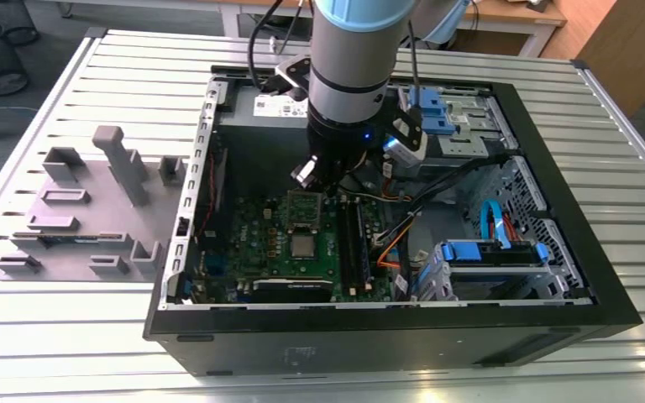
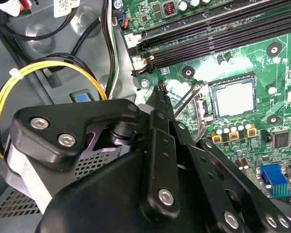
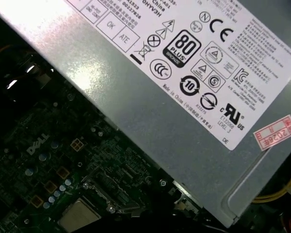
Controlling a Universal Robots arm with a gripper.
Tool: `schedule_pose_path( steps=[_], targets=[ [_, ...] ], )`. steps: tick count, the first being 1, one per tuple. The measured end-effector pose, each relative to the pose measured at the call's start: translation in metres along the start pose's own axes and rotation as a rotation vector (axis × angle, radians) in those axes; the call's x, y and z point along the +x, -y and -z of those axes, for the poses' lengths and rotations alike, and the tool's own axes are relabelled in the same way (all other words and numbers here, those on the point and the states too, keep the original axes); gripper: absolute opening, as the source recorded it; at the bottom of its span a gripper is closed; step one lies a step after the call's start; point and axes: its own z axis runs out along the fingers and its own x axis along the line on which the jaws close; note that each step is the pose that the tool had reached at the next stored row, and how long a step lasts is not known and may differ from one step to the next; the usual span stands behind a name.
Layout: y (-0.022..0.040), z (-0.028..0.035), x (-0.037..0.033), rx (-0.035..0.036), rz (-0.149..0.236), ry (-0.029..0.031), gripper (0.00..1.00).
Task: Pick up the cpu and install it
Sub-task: 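Install the first cpu locking lever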
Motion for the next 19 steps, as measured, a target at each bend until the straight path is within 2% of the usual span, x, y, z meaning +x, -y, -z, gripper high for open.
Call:
schedule_pose_path(
  steps=[13,19],
  targets=[
    [-0.0001,0.0014,-0.0001,0.0,0.003,-0.0006,0.11],
    [-0.0001,0.0014,-0.0001,-0.0023,0.036,-0.003,0.11]
  ],
)
